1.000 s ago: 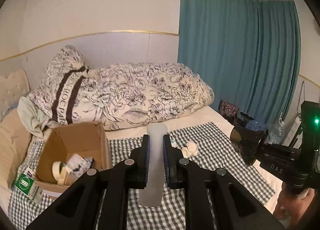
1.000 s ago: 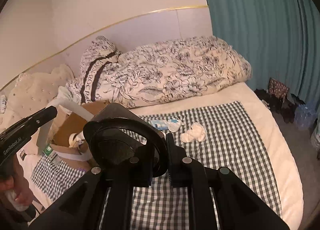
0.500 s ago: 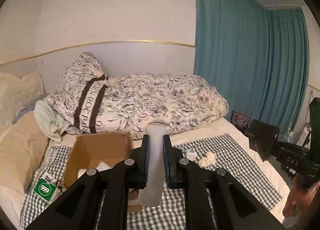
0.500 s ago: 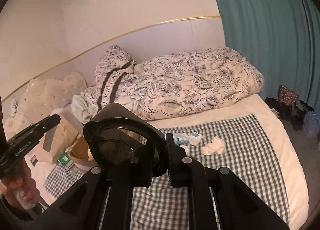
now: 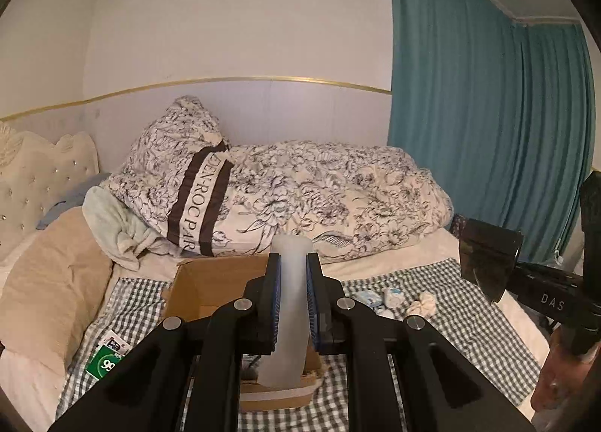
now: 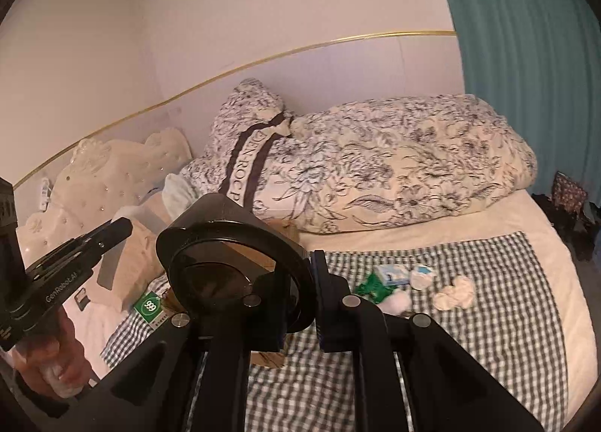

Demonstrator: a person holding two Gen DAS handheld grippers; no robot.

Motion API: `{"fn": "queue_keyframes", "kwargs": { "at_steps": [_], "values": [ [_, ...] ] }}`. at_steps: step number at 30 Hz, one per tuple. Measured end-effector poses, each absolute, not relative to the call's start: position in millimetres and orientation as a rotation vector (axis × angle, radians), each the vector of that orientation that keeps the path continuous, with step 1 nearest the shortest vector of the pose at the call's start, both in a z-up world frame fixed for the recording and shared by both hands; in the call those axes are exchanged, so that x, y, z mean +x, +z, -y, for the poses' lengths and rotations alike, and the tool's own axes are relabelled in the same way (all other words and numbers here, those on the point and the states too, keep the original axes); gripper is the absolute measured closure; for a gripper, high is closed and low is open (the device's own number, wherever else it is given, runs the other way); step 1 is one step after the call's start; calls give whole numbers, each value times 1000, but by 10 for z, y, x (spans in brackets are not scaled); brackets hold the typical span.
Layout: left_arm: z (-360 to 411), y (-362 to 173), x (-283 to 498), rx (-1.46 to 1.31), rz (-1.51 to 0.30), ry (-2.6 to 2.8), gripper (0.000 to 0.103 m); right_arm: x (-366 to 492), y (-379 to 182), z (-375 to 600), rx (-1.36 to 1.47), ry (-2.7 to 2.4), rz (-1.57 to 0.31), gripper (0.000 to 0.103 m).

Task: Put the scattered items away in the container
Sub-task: 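Carry the white tube and black holder with both tools over the cardboard box, then open the left tool to drop the white tube while the right tool releases the black holder into the box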

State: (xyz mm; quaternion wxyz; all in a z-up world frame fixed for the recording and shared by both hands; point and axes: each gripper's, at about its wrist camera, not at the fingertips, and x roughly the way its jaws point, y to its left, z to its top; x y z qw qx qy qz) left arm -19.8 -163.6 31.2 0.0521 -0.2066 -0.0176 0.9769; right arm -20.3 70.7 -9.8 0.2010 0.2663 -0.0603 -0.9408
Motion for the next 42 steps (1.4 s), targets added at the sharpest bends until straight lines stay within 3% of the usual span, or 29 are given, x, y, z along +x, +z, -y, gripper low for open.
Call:
{"fn": "queue_keyframes", "kwargs": {
  "at_steps": [33, 39, 41, 42],
  "values": [
    [2382, -1212, -1397, -1134, 164, 2976, 90, -1622, -1583, 939, 1102, -2363, -59, 92],
    [2353, -1384, -1443, -1200, 112, 3005, 81, -1715, -1843, 1114, 1147, -2349, -161, 92],
    [2351, -1381, -1415, -1194, 109, 3023, 74, -1724, -1895, 1130, 1159, -2338, -166, 92],
    [2353, -1357, -1385, -1180, 112, 3034, 61, -1718, -1896, 1141, 1159, -2331, -170, 91]
  ]
}}
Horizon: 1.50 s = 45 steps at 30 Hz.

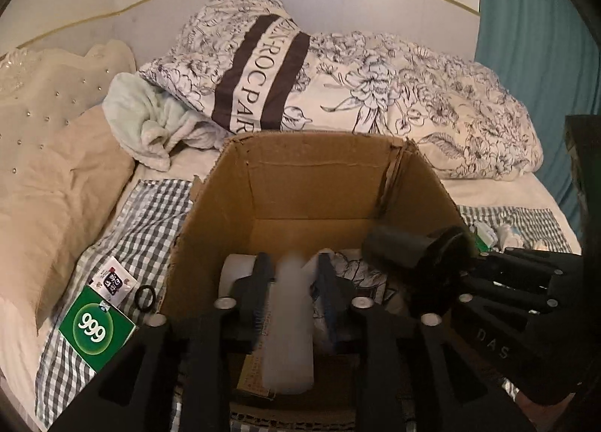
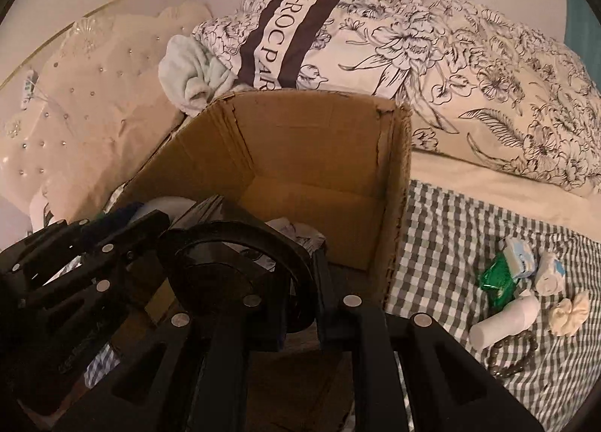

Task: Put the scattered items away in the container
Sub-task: 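Open the left tool to drop the white tube while the right tool releases the black holder into the box, then withdraw both tools from the box back over the remaining items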

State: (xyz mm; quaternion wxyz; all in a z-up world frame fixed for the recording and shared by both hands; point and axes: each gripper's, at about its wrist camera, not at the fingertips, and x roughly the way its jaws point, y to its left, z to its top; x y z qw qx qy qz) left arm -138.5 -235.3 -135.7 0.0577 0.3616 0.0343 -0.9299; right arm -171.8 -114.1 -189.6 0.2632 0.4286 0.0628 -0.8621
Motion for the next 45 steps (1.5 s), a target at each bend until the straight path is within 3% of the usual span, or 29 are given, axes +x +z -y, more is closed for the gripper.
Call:
{"fn": "queue_keyframes", "kwargs": {
  "at_steps": [1, 2, 4, 8, 14, 18, 27, 39, 45],
  "values": [
    [2358, -1339, -1368, 1081, -106, -2816, 41, -1706, -1884, 1143, 1149, -2332, -184, 83],
    [2365, -1311, -1341, 1060, -112, -2813, 36, -1694, -1854, 1136, 1131, -2352, -207, 67],
    [2388, -1242, -1287, 1017, -135, -2813, 34, -1659, -1785, 1101, 1090, -2385, -217, 52],
    [2407, -1101, -1196, 960, -155, -2808, 31, -1561, -1616, 973, 994, -2423, -158, 35],
    [2247, -929, -1044, 898, -156, -2841, 27, -1393, -1352, 655, 816, -2571, -110, 27],
    [2027, -836, -959, 846, -149, -2877, 15, -1299, -1203, 329, 707, -2710, -72, 23],
    [1341, -637, -788, 782, -80, -2998, 5, -1156, -1034, -417, 700, -2880, 32, 13],
    [477, -837, -825, 840, -18, -3119, 4, -957, -1118, -1605, 760, -2928, 88, 8],
    [206, -1174, -1023, 941, -12, -3135, 4, -1059, -1397, -2210, 890, -2979, -17, 8]
  ]
}}
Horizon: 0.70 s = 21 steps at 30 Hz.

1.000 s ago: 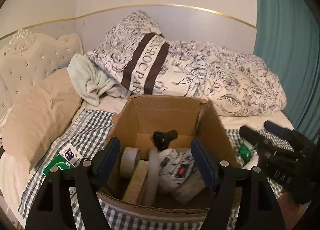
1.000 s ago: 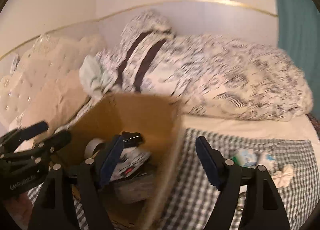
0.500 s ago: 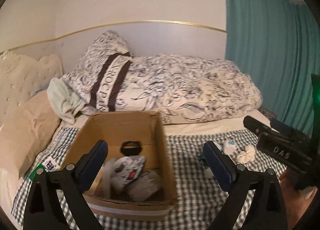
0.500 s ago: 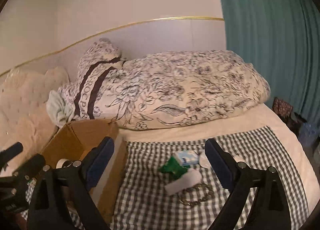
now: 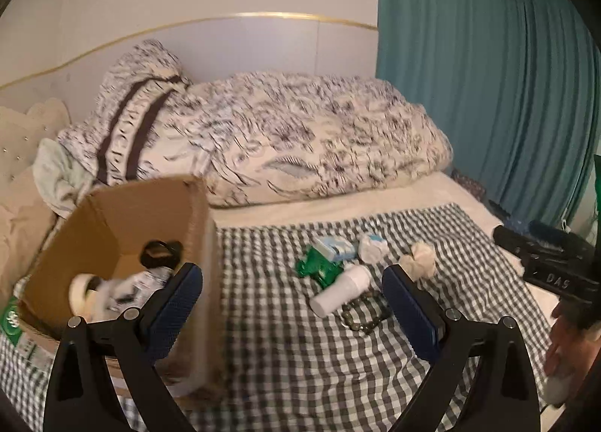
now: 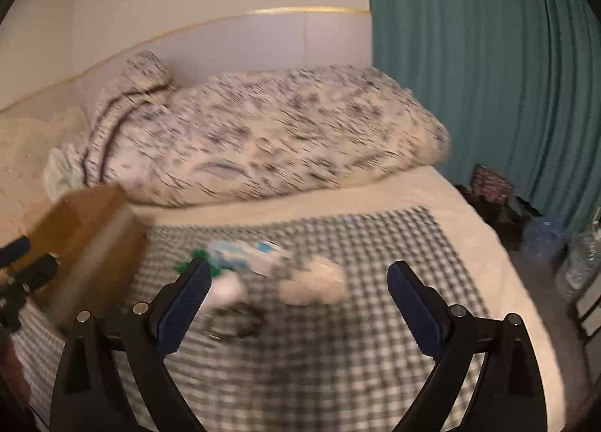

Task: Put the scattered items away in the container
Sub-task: 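Withdraw both tools from the box back over the remaining items, then grasp the white bottle and green packet with the left tool while the right tool grasps the white lace pouf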

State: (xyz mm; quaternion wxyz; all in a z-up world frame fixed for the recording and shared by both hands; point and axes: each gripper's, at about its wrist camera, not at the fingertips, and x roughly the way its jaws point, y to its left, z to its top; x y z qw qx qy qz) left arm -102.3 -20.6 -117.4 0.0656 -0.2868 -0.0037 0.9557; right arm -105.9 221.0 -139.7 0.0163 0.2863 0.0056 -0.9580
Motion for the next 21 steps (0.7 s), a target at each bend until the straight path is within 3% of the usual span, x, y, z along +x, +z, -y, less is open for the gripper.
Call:
{"fn": "queue_keyframes", "kwargs": {
  "at_steps": [9, 21],
  "values": [
    [-81, -1611, -1389, -930, -10, 2827, 4, -1384, -1881, -2599, 1053, -2904, -143, 8],
    [-364, -2213, -2052, -1175, 16, 2766, 4, -2070, -2521, -2359, 1268, -2756, -189, 8]
  ]
}}
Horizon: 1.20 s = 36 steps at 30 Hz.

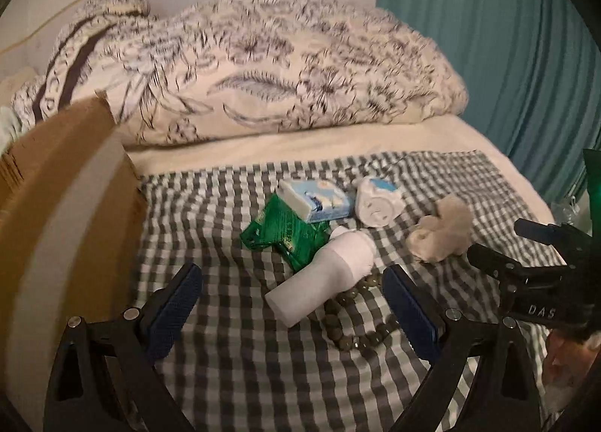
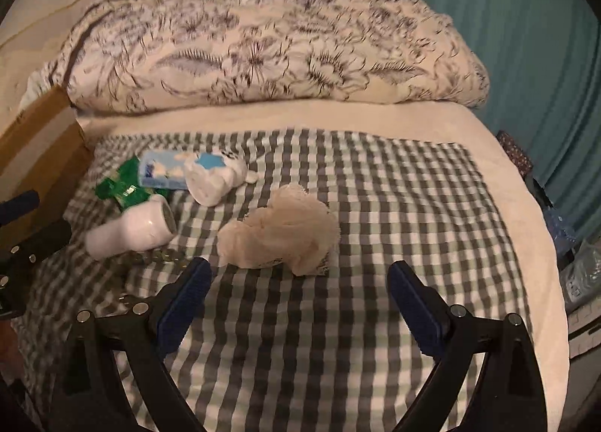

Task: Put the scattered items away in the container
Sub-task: 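Grasp the white bottle and green packet with the left tool while the right tool grasps the white lace pouf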

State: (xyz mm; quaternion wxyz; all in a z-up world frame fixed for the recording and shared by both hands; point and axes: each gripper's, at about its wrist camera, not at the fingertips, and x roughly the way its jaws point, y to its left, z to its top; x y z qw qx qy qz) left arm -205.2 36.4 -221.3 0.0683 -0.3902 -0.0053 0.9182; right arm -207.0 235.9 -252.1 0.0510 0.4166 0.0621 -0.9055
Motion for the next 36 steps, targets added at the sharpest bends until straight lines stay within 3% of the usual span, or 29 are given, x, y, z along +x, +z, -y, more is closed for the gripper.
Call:
{"fn": "queue_keyframes", "kwargs": {
  "at_steps": [12, 20, 21, 24, 26, 29, 36],
  "values": [
    [-597, -2592, -2425, -1282, 21, 2661, 5, -2505, -2855, -2297, 1344, -2770, -233, 8],
    [-678, -2769, -2466, -1322, -6, 2604, 43, -2604, -2964, -2269, 1341, -2800, -275, 9],
    [-688, -2752, -2453, -1315, -17, 2610, 50, -2595, -2958, -2272, 1333, -2805, -270, 11],
    [-697, -2710, -2422, -1294, -31, 2618, 56, -2560, -2933, -2282, 1309, -2811, -243, 38],
    [-680, -2690, -2409, -1282, -14, 2620, 56, -2547, -2928, -2282, 1316, -2790, -220, 62],
    [-655, -2626, -2351, -1251, -12, 2644, 58, -2484, -2895, -2291, 1300, -2803, -219, 78],
    [-606, -2326, -2163, -1153, 1, 2686, 58, -2208, -2599, -2382, 1222, -2838, -134, 85]
  ]
}}
